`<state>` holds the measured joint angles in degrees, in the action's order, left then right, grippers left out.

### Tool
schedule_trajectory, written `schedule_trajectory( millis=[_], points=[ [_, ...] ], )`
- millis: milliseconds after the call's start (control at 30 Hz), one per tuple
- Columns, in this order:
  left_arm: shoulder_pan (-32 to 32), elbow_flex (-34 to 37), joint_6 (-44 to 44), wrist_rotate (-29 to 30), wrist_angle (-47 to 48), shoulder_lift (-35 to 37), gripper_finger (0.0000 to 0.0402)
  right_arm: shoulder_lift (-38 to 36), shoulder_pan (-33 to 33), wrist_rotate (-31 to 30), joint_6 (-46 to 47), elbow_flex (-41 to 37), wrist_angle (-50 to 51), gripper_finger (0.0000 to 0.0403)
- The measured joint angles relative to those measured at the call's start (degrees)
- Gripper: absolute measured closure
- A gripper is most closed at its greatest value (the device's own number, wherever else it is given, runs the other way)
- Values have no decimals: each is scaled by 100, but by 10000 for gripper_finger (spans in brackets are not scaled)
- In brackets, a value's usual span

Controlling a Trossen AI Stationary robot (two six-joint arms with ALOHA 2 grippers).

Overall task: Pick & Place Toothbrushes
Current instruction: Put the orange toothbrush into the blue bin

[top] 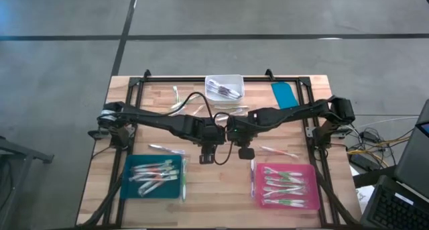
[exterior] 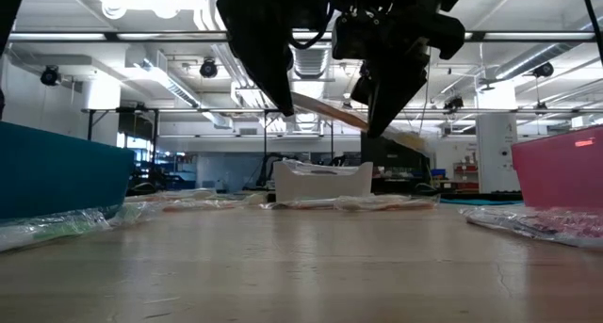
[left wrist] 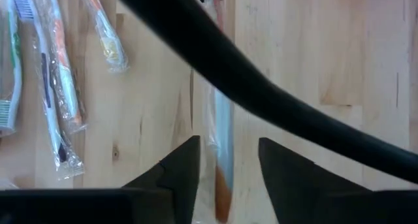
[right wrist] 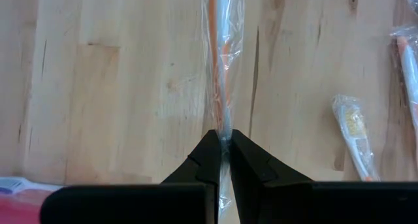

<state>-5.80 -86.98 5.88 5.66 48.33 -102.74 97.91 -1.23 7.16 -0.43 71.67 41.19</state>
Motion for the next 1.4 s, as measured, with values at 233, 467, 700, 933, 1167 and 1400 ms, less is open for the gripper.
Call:
schedule_trajectory(
  millis=[233, 467, 700, 933, 1167, 1400],
  points=[
    [2, 0, -1, 30, -26, 0, 328, 0, -1, 14, -2, -1, -15, 390],
    [2, 0, -4, 17, -27, 0, 377, 0, 0, 14, -4, -4, -15, 386],
    [6, 0, -71, 17, -29, 0, 368, -2, 0, 125, 60, -4, 21, 338],
    [7, -2, -91, -37, 168, 68, 376, -70, -1, 541, 33, 10, 359, 276],
    [7, 0, 135, 47, 530, 402, 372, -386, -2, 577, 84, -131, 426, 245],
    [-50, 72, 410, 134, 936, 621, 376, -1024, 0, 574, 193, -290, 457, 228]
  ],
)
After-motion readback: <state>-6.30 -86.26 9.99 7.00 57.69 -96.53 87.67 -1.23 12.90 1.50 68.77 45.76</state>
